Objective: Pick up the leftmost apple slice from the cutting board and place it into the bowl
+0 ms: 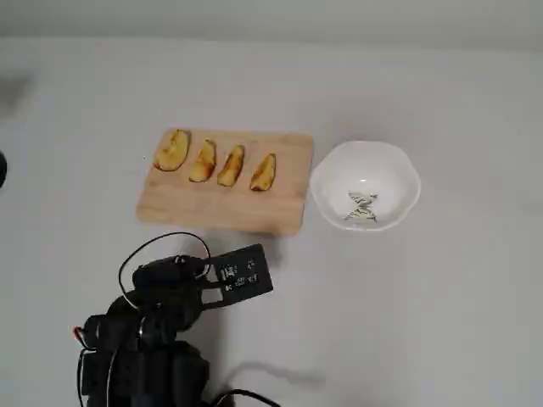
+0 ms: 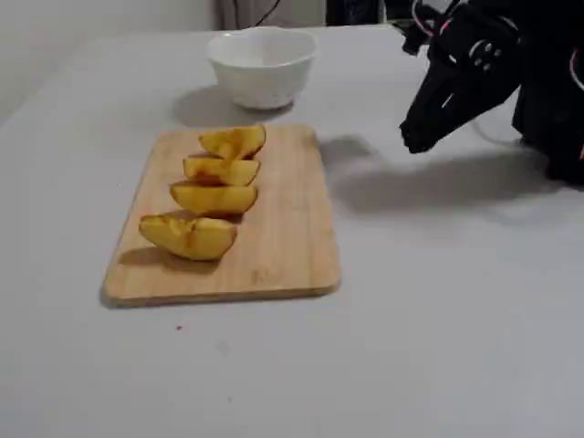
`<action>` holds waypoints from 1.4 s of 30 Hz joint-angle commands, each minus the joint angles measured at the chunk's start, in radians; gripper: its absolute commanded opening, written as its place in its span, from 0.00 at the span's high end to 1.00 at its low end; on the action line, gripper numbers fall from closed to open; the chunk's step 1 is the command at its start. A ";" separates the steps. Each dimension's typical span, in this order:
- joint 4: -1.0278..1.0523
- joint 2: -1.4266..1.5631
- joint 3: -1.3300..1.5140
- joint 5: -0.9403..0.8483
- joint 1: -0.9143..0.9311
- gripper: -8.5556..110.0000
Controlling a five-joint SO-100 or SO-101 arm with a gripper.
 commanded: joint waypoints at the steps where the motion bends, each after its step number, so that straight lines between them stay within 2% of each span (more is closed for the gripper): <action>1: 0.003 -0.002 -0.011 0.006 0.014 0.93; 42: -0.008 -0.002 -0.009 -0.005 -0.005 0.93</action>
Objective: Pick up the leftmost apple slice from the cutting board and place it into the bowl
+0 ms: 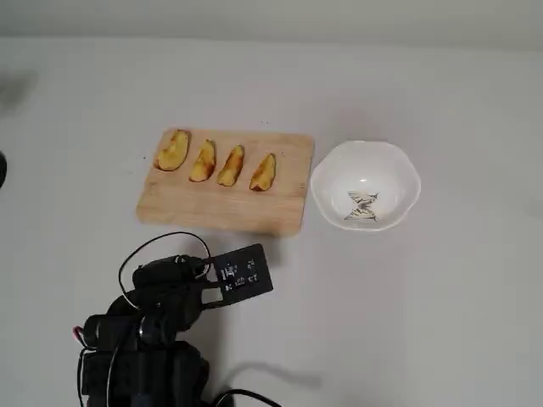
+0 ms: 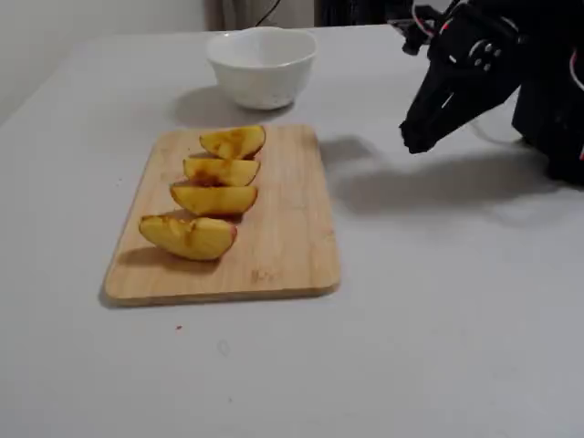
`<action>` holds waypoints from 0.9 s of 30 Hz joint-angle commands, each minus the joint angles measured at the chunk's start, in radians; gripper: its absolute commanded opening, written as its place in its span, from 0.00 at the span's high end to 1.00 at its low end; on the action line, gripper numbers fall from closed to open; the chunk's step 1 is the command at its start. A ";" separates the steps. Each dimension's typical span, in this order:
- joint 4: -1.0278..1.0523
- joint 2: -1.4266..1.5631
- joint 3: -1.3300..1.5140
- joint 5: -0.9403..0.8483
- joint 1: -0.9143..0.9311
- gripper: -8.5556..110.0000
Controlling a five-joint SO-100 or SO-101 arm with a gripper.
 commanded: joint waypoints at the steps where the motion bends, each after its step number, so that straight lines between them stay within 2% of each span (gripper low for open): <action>1: -0.021 -0.002 -0.005 -0.018 -0.008 0.93; 8: -0.035 0.014 0.012 -0.359 -0.169 0.92; 10: -0.009 0.026 0.008 -0.469 -0.247 0.90; 14: -0.095 -0.020 -0.023 -0.561 -0.325 0.83; 19: -0.236 -0.611 -0.367 -0.658 -0.336 0.79; 27: -0.187 -1.243 -1.002 -0.770 -0.411 0.77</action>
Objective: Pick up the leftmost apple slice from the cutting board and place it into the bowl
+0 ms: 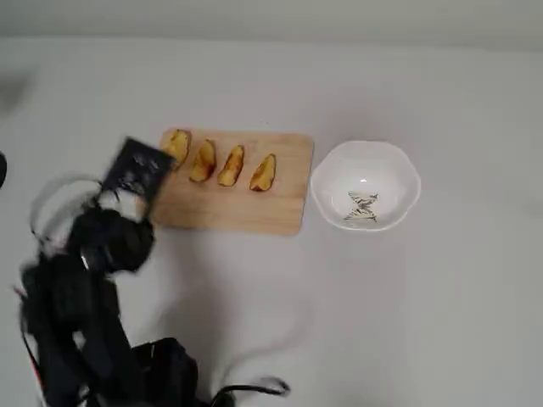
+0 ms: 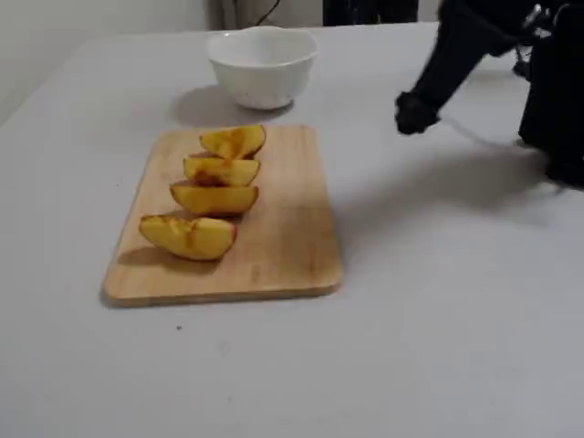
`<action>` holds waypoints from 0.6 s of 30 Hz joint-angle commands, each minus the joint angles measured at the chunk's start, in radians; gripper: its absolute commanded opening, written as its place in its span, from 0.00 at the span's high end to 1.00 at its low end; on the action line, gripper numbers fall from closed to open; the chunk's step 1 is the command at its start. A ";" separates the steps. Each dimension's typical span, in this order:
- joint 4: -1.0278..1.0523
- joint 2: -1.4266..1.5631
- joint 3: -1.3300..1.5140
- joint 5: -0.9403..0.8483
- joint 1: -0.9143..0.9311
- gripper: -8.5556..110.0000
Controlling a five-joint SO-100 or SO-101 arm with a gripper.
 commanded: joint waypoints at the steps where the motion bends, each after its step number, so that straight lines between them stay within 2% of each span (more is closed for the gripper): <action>1: 0.031 -0.414 -0.402 -0.066 -0.044 0.77; 10: 0.149 -0.939 -0.916 -0.192 -0.011 0.77; 18: 0.206 -1.186 -1.186 -0.272 0.087 0.77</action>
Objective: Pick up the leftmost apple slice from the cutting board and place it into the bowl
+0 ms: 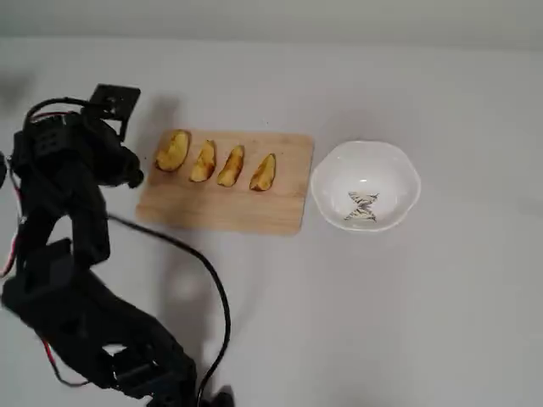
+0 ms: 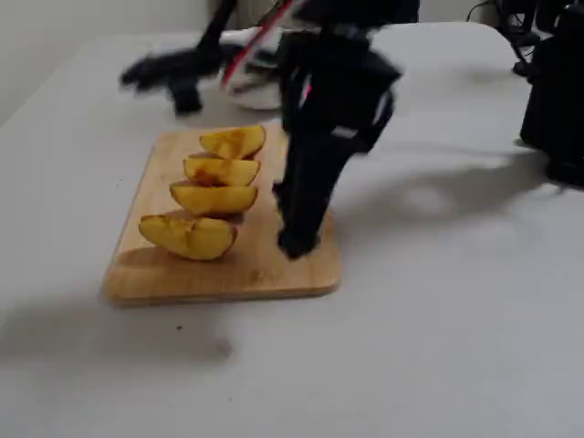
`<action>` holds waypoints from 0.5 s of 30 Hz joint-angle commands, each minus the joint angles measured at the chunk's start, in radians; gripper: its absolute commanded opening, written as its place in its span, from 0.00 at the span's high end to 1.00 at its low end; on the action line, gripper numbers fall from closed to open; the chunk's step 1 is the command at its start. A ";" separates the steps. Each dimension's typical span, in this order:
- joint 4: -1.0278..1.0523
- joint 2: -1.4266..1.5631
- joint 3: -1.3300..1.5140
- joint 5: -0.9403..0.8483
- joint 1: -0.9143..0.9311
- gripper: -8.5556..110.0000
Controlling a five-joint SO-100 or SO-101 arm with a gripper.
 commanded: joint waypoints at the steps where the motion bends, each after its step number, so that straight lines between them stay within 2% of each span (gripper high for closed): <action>1: 0.031 -0.080 -0.172 -0.040 0.061 0.77; 15: 0.087 -0.152 -0.305 -0.067 0.140 0.76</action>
